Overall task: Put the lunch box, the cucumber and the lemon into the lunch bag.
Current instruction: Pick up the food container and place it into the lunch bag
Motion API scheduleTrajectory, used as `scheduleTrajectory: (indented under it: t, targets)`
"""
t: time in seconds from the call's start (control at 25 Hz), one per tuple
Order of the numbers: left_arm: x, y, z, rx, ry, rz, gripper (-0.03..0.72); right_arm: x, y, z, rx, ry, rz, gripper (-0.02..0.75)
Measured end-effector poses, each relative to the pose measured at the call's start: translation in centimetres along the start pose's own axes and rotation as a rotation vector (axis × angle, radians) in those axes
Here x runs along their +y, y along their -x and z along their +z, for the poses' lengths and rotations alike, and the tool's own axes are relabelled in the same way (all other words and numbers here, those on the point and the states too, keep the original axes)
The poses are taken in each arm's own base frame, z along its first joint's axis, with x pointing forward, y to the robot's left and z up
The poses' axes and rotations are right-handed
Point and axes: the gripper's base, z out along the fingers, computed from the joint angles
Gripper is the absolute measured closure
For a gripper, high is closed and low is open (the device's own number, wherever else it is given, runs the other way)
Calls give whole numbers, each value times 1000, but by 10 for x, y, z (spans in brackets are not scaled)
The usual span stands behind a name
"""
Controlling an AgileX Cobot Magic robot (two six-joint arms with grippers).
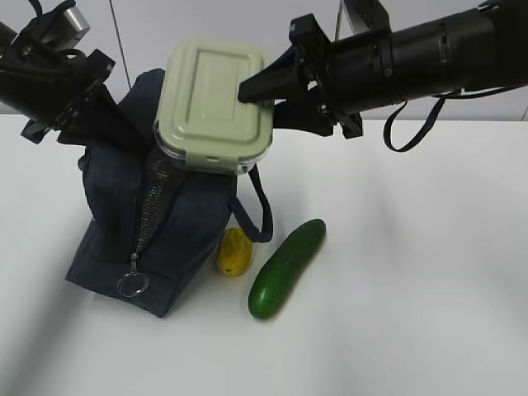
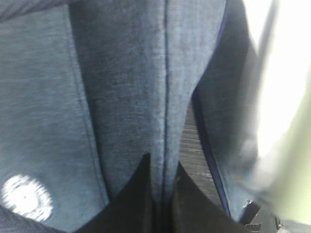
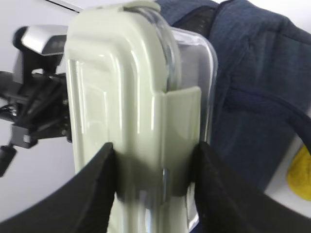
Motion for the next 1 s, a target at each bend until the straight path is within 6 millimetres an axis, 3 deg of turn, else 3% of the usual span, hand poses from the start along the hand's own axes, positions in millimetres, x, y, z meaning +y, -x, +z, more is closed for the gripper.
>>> scheduleTrajectory:
  t: [0.16,0.76,1.0]
  targets:
    - [-1,0,0,-5,-6,3,696,-14,-4,7,50,-31,-1,384]
    - [-6,1,0,-18,-61,42,696,-35,-12,14,126,-132,20,384]
    - [-8,1,0,-9,-84,51,696,-36,-14,31,119,-101,76,384]
